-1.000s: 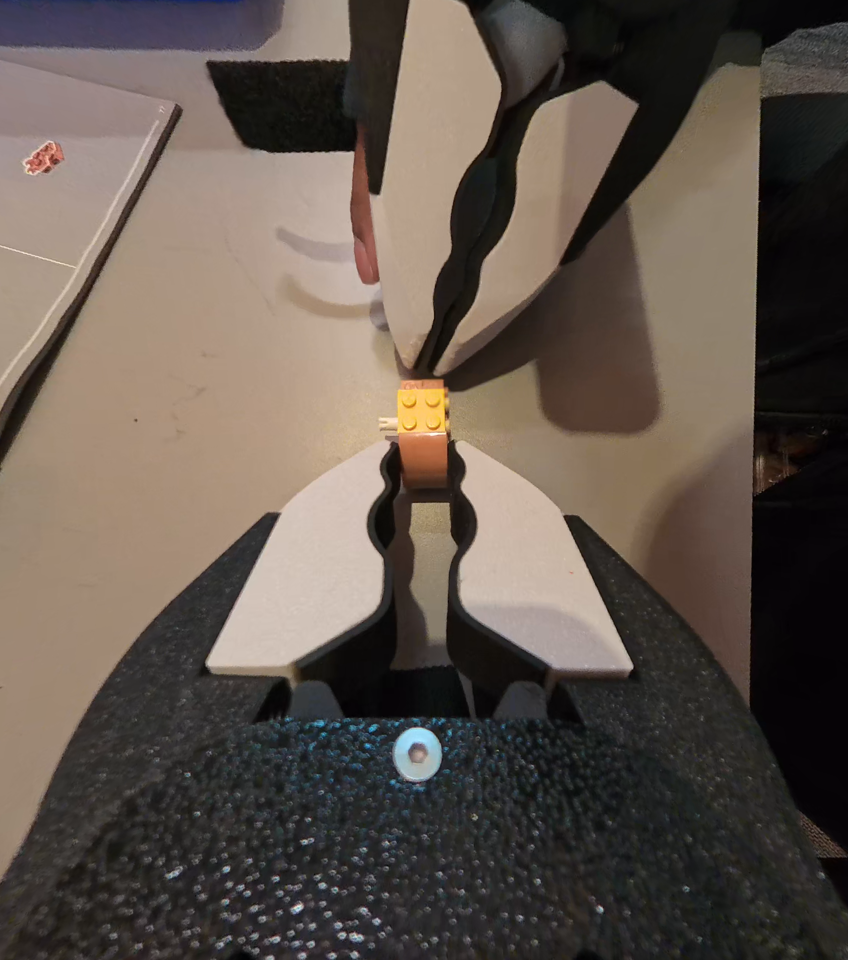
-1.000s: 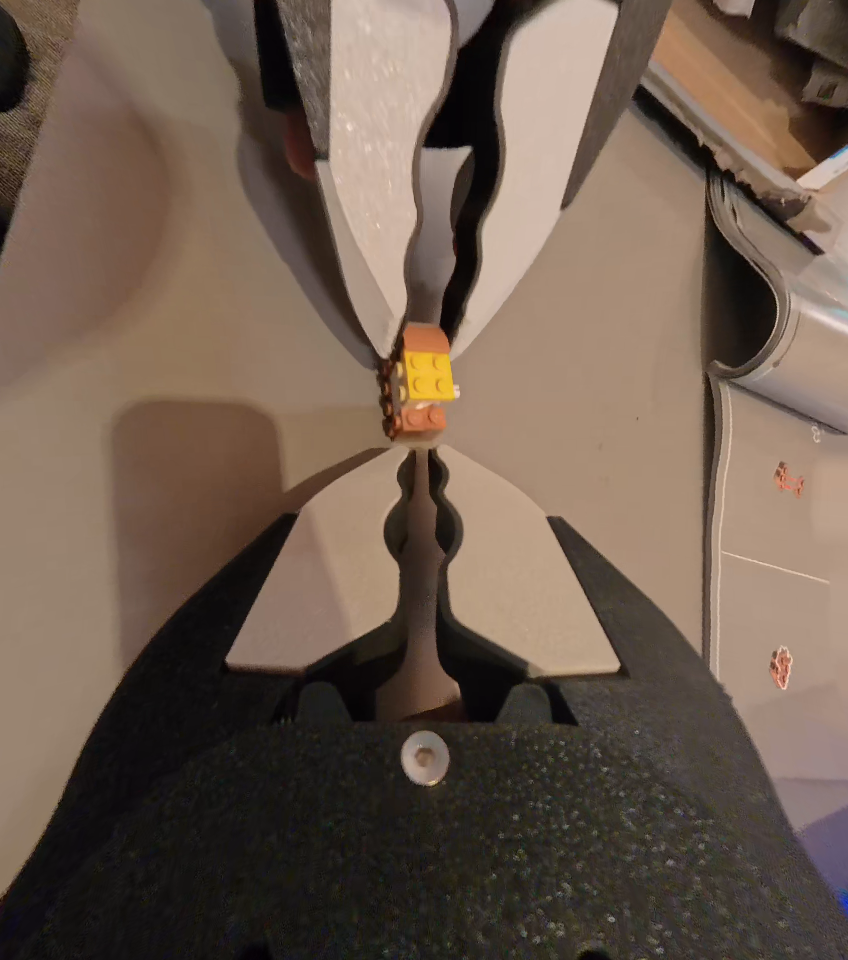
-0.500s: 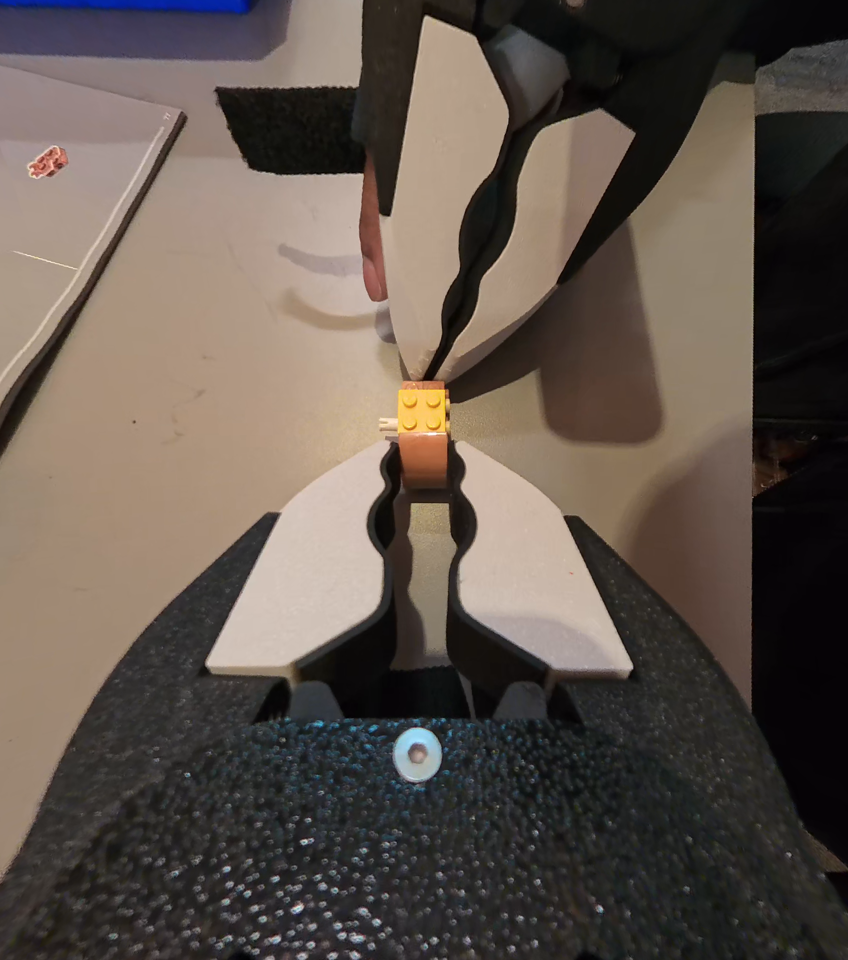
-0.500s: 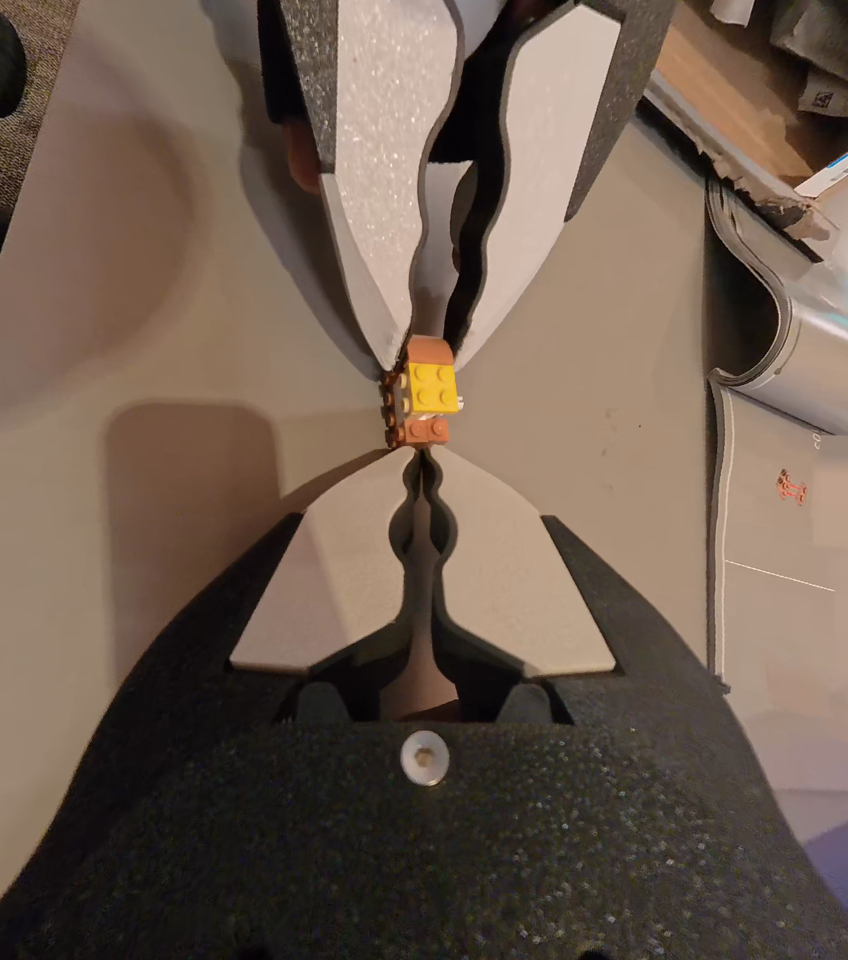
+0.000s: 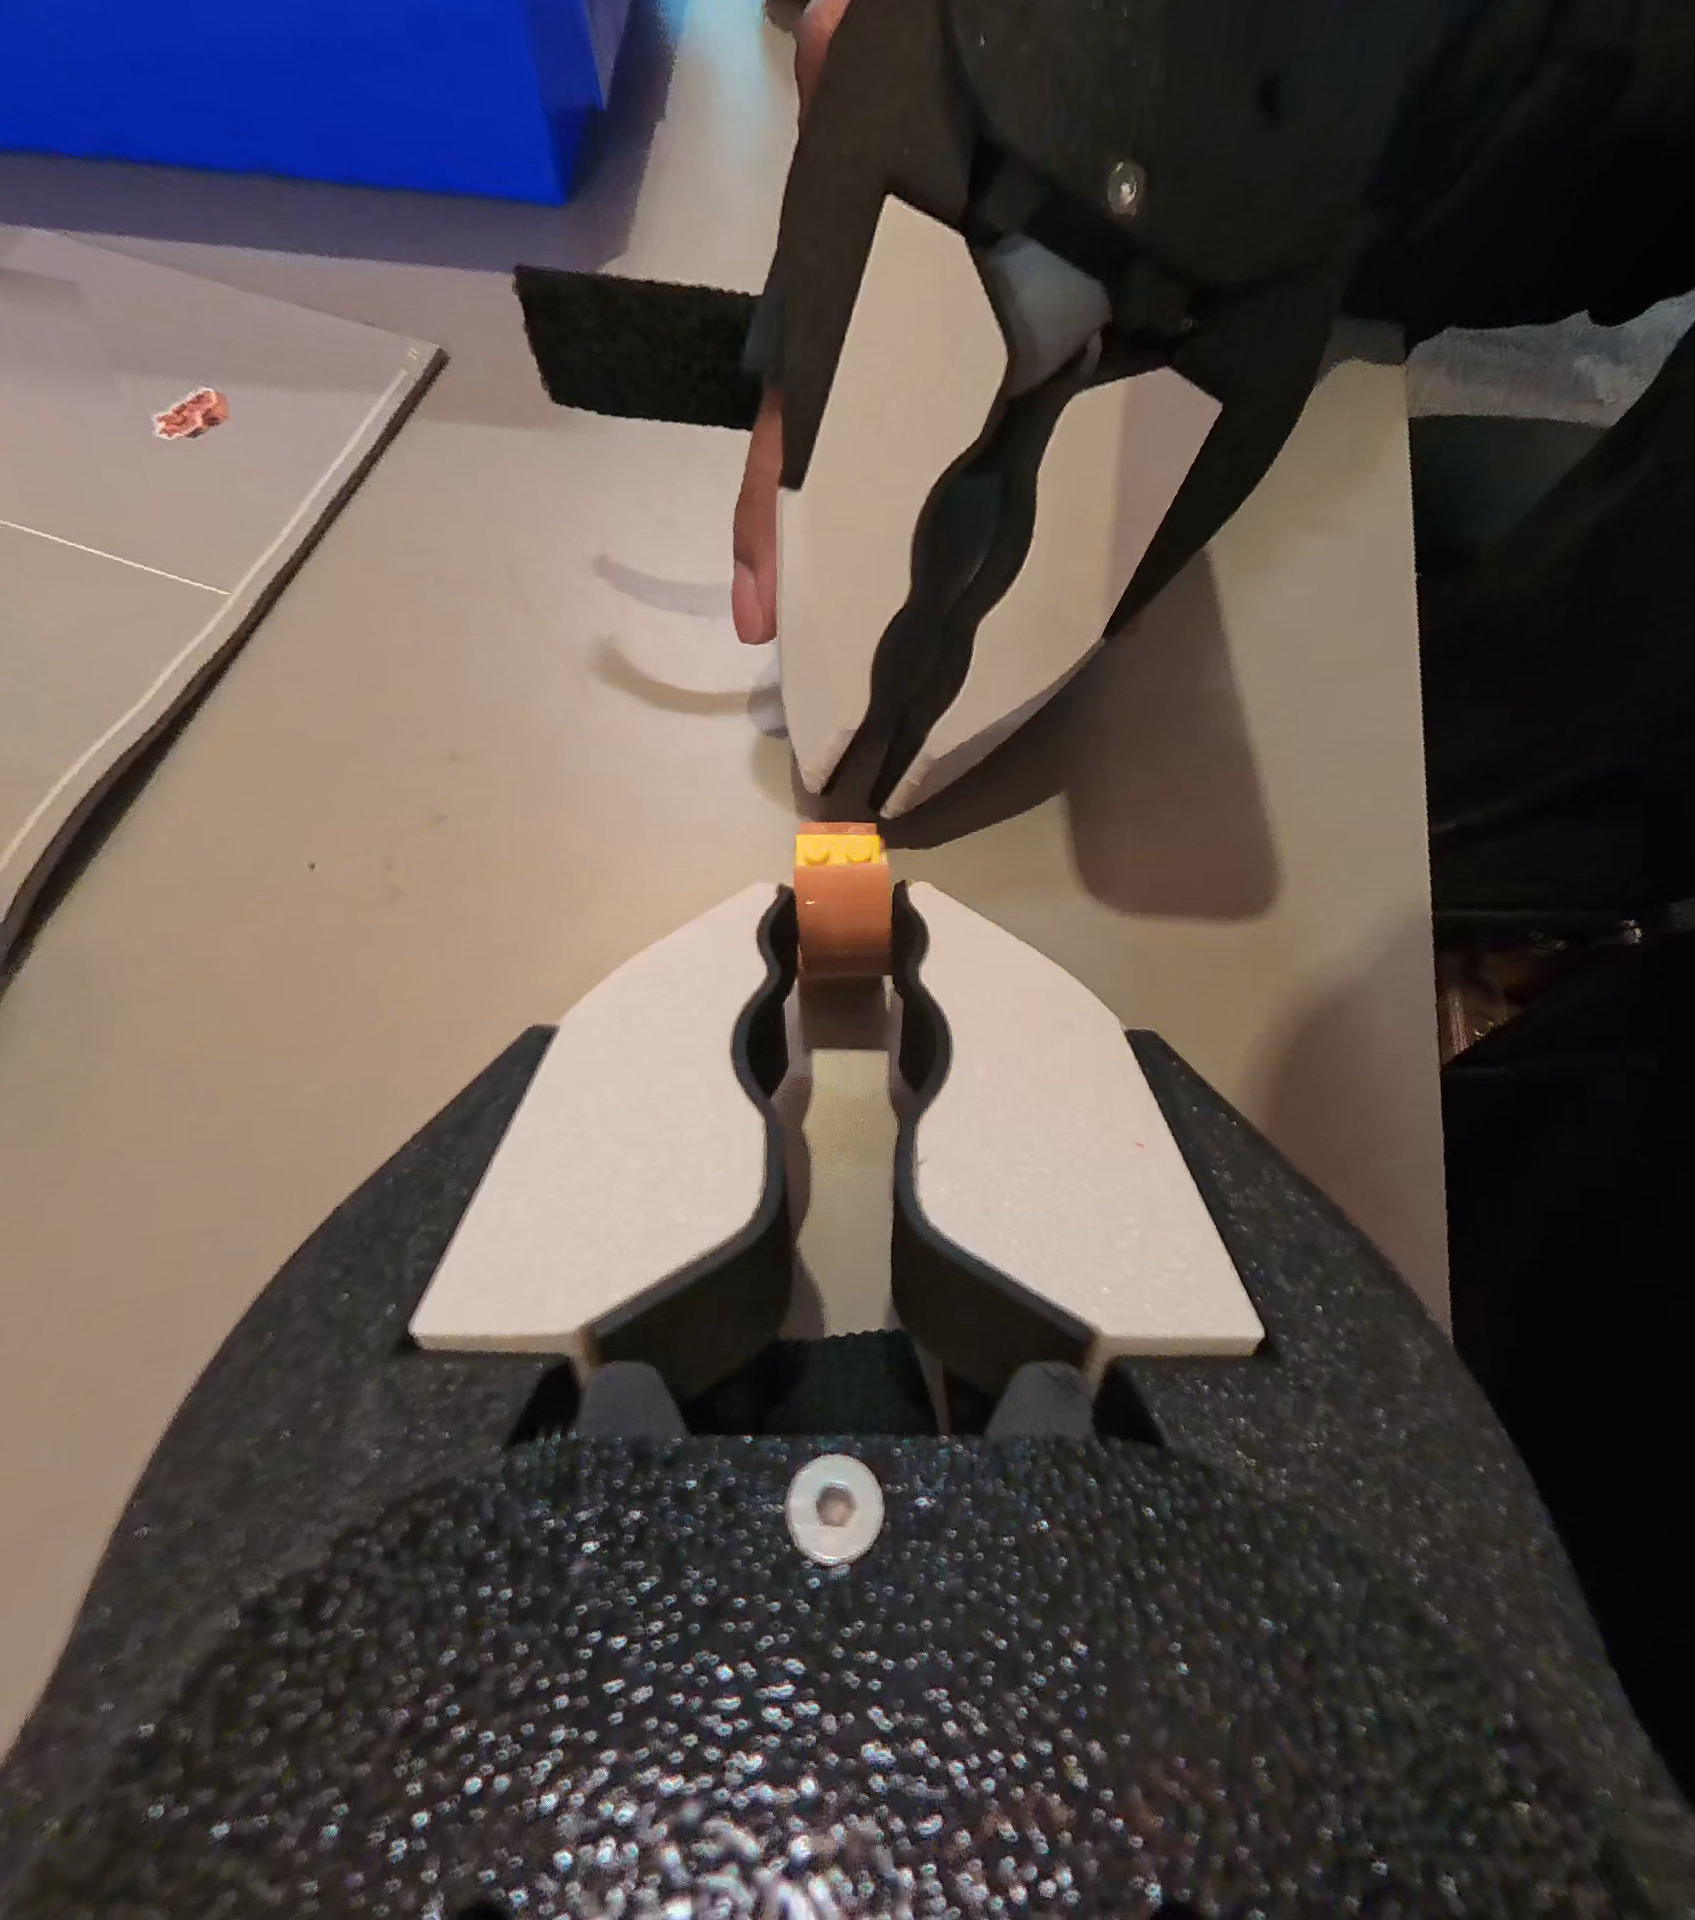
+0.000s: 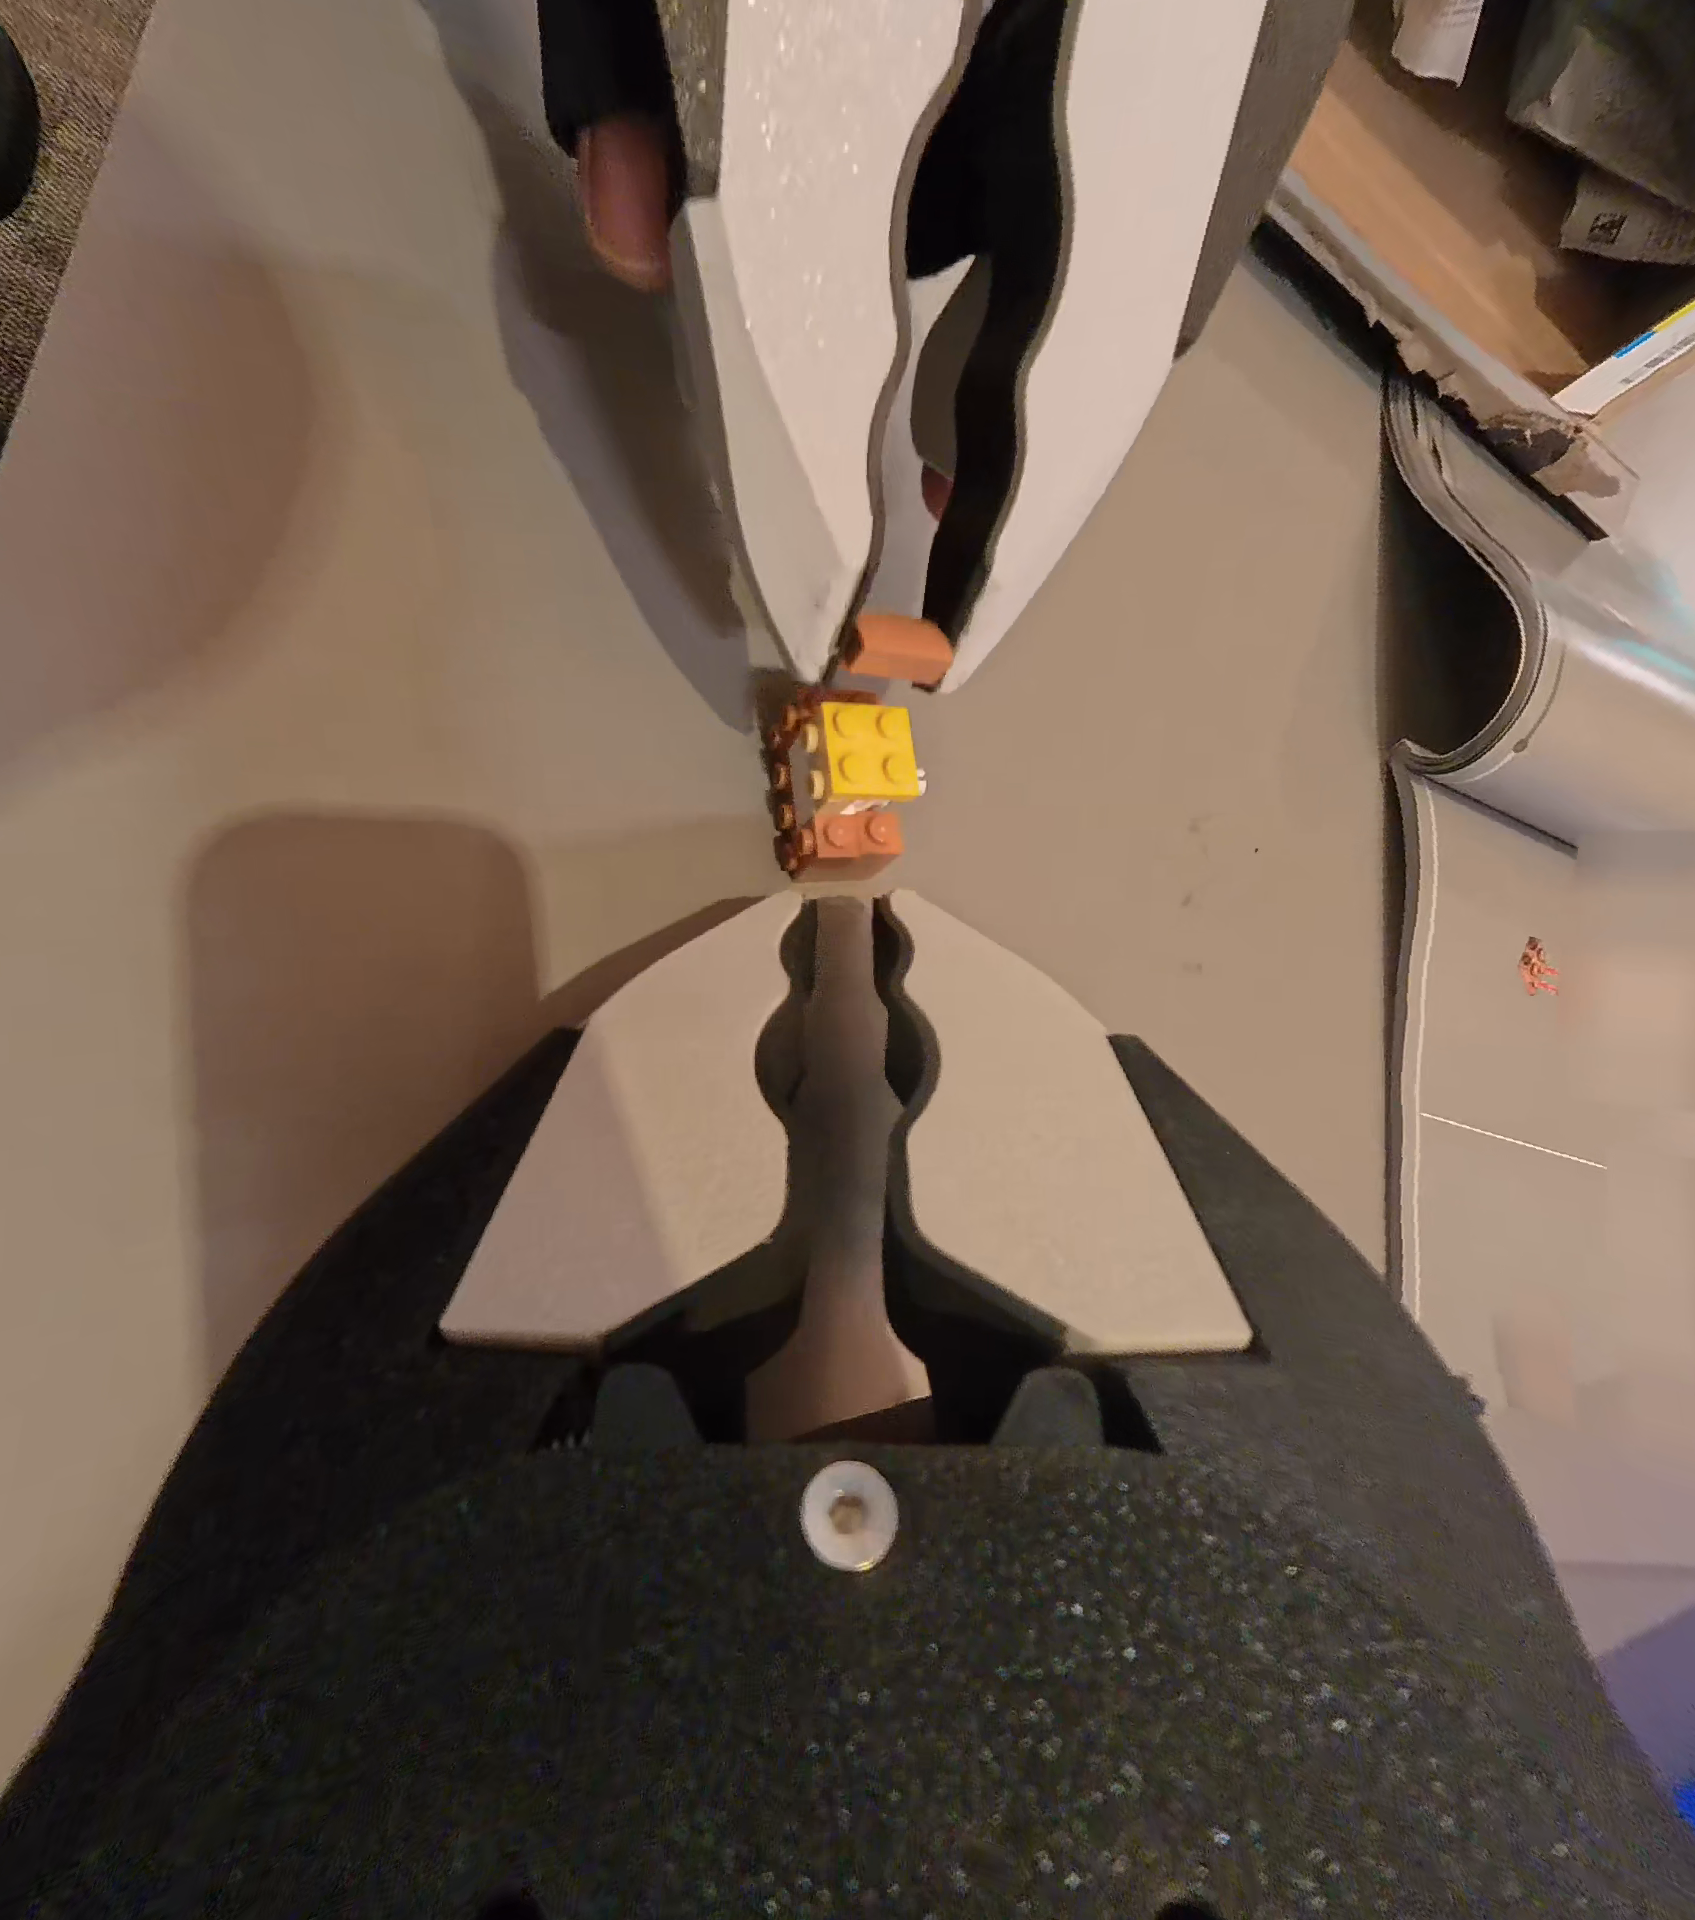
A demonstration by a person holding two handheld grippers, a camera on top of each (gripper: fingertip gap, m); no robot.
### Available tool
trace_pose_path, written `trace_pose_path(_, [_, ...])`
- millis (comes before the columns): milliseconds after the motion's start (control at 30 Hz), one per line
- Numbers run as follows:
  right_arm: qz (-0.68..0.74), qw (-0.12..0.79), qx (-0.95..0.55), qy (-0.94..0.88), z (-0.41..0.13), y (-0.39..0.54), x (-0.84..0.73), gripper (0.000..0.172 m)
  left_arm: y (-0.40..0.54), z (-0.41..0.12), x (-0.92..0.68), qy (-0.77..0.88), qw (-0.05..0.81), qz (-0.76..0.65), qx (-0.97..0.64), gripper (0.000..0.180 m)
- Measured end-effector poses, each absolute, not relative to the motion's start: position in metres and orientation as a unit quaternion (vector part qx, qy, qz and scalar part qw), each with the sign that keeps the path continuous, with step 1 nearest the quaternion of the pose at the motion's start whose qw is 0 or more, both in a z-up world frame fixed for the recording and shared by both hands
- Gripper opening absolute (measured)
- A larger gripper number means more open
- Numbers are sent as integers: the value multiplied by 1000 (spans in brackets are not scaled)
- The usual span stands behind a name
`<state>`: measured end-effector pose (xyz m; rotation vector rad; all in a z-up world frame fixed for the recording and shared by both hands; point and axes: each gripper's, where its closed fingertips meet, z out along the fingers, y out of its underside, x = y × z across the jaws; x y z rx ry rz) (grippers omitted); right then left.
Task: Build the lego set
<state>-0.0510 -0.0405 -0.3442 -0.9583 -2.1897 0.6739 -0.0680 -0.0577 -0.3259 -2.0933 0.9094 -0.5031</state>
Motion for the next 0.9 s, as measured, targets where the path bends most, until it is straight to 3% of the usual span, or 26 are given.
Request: trace_pose_path(900, [263,327,-366,-831,-343,-42,-54,14,-54,-337,-65,374,372,-191,-828,22])
